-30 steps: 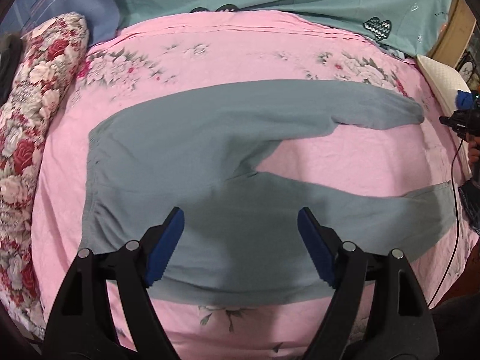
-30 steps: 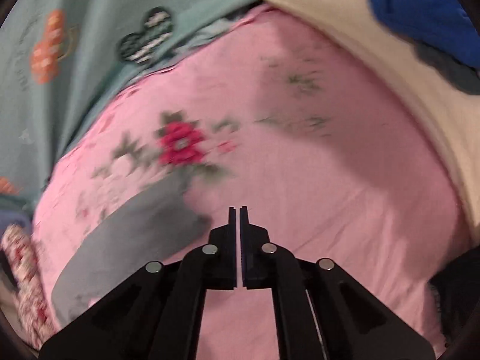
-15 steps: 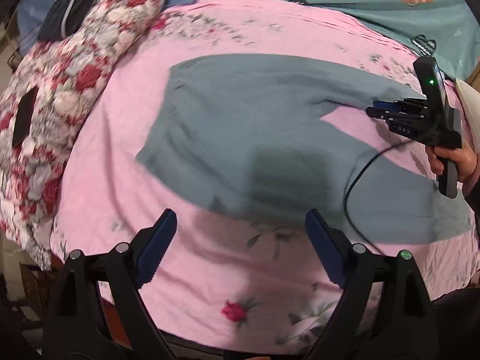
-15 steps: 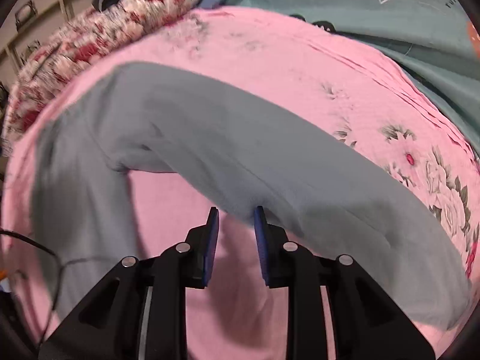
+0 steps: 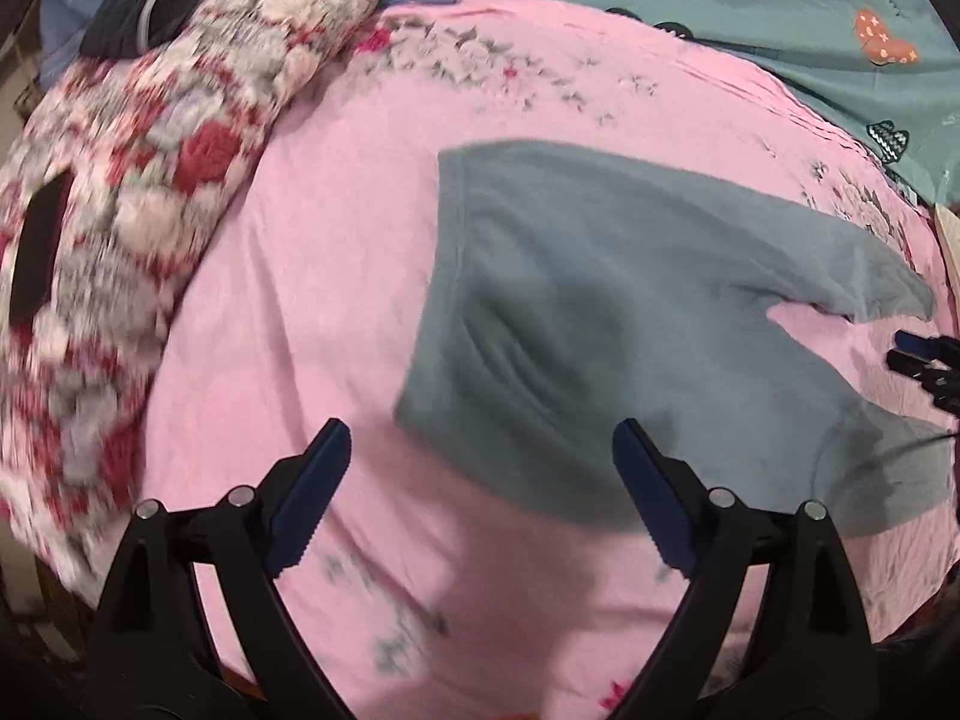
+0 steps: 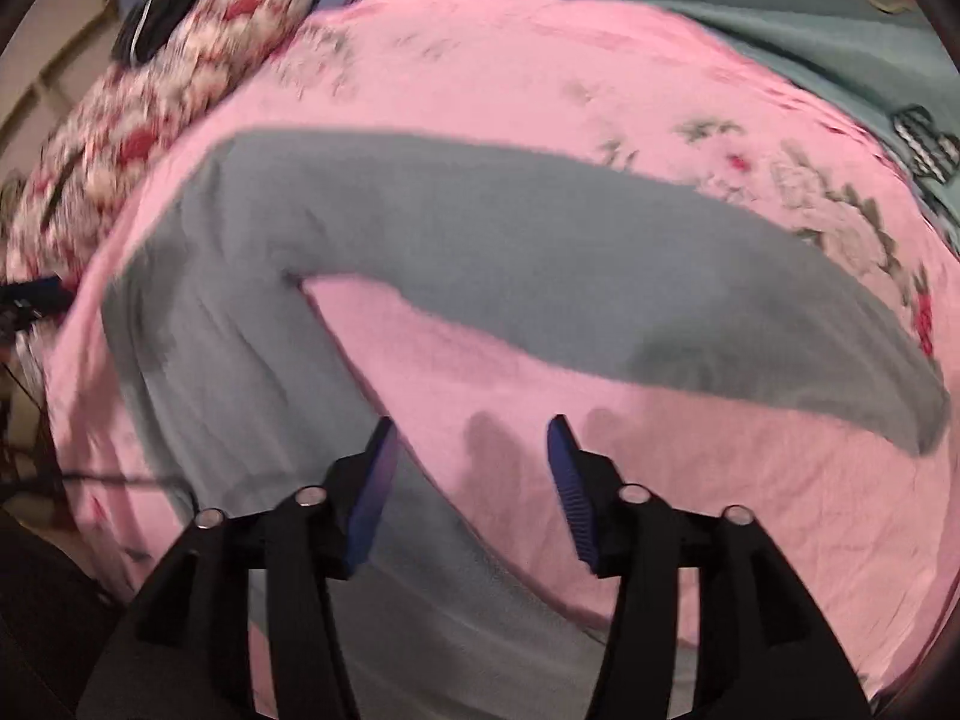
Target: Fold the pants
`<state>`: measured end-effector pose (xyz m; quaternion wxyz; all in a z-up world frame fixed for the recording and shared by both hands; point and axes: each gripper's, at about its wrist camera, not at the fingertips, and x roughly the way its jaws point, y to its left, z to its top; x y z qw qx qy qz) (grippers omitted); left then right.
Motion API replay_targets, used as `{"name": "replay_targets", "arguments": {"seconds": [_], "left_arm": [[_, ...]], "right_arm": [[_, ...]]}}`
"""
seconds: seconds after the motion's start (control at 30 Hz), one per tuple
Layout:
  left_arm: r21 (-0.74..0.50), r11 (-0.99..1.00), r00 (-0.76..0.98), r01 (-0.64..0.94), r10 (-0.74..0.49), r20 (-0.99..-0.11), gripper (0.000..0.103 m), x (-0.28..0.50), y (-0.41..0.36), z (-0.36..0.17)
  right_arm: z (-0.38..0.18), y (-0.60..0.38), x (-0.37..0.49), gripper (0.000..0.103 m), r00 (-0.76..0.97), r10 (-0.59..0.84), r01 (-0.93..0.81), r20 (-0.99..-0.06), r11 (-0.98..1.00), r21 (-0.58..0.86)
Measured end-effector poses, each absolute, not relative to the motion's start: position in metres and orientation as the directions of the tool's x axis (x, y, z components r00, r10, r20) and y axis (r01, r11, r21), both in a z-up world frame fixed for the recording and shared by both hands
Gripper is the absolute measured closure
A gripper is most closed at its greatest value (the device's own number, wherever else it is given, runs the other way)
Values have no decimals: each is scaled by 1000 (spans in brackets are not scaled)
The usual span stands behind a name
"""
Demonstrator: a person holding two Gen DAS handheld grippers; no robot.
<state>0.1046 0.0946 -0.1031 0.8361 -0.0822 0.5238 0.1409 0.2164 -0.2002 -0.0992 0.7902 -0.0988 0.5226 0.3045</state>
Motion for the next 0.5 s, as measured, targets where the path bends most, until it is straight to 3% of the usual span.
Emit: {"name": "replay_targets", "arguments": {"seconds": [0.23,0.5], "left_arm": [[44,999,467,-27,52,-883,12,205,130,-96],[-19,988,397,156,-80,-914,13,286,152,-138]], "right_arm": [[-61,-152,255,46,312,337,-624,-888,778,76],[-74,-67,319,44,242,296,-708,-924,705,40]]}}
